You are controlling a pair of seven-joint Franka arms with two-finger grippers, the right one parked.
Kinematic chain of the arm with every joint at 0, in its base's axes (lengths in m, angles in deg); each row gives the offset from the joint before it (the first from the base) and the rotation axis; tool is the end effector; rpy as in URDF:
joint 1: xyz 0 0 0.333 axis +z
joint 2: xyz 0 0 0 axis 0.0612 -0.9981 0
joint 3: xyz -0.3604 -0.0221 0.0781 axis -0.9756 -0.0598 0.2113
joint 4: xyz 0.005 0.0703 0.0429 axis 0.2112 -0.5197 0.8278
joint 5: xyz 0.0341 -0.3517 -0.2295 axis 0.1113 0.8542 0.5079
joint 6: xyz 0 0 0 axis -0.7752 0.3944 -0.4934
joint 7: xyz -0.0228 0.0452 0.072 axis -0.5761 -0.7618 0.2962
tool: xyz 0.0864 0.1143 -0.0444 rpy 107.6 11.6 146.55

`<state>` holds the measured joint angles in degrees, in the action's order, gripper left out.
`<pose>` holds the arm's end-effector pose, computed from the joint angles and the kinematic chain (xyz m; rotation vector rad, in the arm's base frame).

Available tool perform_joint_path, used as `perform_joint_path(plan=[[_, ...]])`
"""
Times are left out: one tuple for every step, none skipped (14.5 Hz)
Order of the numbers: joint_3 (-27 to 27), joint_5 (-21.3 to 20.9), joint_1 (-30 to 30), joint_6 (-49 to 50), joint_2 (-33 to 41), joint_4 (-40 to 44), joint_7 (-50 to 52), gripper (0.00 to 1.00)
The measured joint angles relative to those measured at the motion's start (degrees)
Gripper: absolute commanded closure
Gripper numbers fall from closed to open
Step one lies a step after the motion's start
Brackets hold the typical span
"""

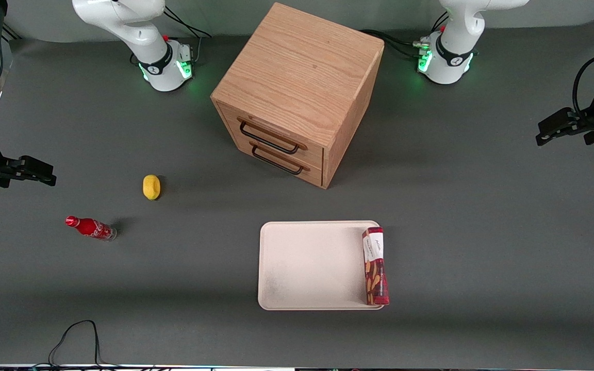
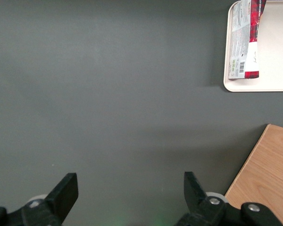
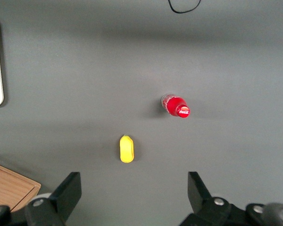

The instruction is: Place red cookie box on tray

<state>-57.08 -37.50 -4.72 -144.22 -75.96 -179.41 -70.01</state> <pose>0.5674 -0.0080 0.6304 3.1150 0.0168 -0.0546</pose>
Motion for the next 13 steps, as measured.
perform_joint_path(plan=[[0.0,0.07,-0.02,0.31,0.0,0.0,0.02,0.0],[-0.01,0.11,-0.06,0.39,0.0,0.0,0.04,0.0],[-0.01,0.13,-0.12,0.42,0.0,0.0,0.04,0.0],[-0.02,0.15,-0.19,0.5,0.0,0.0,0.05,0.0],[-0.05,0.16,-0.27,0.89,0.0,0.01,0.05,0.0],[-0.06,0.16,-0.36,1.68,0.0,0.01,0.06,0.0],[-0.07,0.16,-0.38,2.42,0.0,0.01,0.08,0.0],[-0.04,0.16,-0.37,2.93,0.0,0.01,0.1,0.0],[0.01,0.16,-0.36,3.38,0.0,0.01,0.1,0.0],[0.06,0.16,-0.35,3.57,0.0,0.01,0.1,0.0],[0.08,0.16,-0.35,3.61,0.0,0.01,0.11,0.0],[0.08,0.16,-0.35,3.62,0.0,0.01,0.12,0.0],[0.09,0.16,-0.35,3.63,0.0,0.01,0.13,0.0]])
